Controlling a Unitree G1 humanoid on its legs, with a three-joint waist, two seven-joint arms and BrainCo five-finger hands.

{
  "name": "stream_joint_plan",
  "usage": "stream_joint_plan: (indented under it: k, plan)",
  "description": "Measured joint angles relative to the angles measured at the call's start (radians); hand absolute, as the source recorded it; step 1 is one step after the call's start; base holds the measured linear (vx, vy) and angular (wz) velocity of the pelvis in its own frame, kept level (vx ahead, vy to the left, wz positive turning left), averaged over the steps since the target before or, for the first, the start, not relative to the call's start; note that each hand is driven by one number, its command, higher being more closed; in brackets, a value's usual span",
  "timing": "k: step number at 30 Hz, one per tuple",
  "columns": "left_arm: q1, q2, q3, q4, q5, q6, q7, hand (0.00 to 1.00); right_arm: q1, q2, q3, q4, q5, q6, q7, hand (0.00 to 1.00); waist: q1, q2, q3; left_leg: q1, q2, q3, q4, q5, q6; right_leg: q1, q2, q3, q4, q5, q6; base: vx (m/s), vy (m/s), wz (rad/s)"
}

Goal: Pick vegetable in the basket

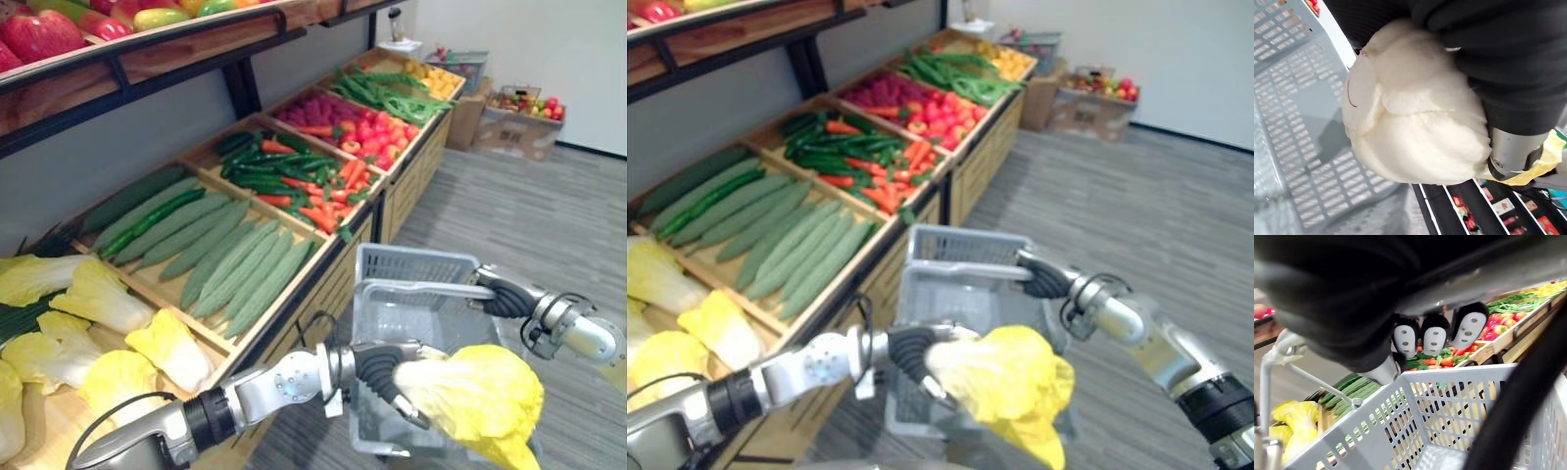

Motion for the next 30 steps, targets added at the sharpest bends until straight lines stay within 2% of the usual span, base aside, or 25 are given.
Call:
stream_joint_plan:
  k: [10,13,14,22,30]
  plan:
    - [0.000,-0.134,0.125,0.260,0.154,0.015,0.034,1.00,0.000,0.000,0.018,-0.066,0.040,0.002,0.043,1.00,-0.010,-0.008,-0.004,0.013,-0.005,0.029,0.000,-0.001,-0.001,-0.003,0.011,0.027,0.000,0.002,0.003,-0.02,-0.010,-0.08]
    - [0.000,-0.186,0.174,0.349,0.230,0.022,0.041,1.00,0.000,0.000,0.019,-0.072,0.042,0.003,0.057,1.00,-0.009,-0.009,-0.004,0.012,-0.006,0.040,0.000,-0.001,-0.002,-0.008,0.016,0.036,0.000,0.003,0.004,-0.01,-0.018,-0.09]
    - [0.000,-0.195,0.182,0.363,0.243,0.022,0.042,0.00,0.000,0.000,0.021,-0.077,0.044,0.003,0.065,1.00,-0.009,-0.009,-0.004,0.011,-0.006,0.041,0.000,-0.001,-0.002,-0.009,0.016,0.037,0.000,0.003,0.004,-0.01,-0.028,-0.05]
    - [-0.027,-0.289,0.257,0.527,0.380,0.044,0.109,0.00,0.000,0.000,0.039,-0.103,0.074,0.018,0.089,1.00,-0.007,-0.013,-0.002,0.011,-0.006,0.045,-0.001,-0.001,-0.002,-0.011,0.018,0.040,0.000,0.003,0.003,-0.01,-0.011,0.00]
    - [-0.039,-0.326,0.290,0.574,0.387,0.058,0.116,0.00,0.002,0.002,0.039,-0.104,0.076,0.034,0.092,1.00,-0.008,-0.018,0.001,0.007,-0.006,0.037,-0.001,-0.001,-0.002,-0.010,0.013,0.032,0.000,0.003,0.003,-0.02,-0.033,0.03]
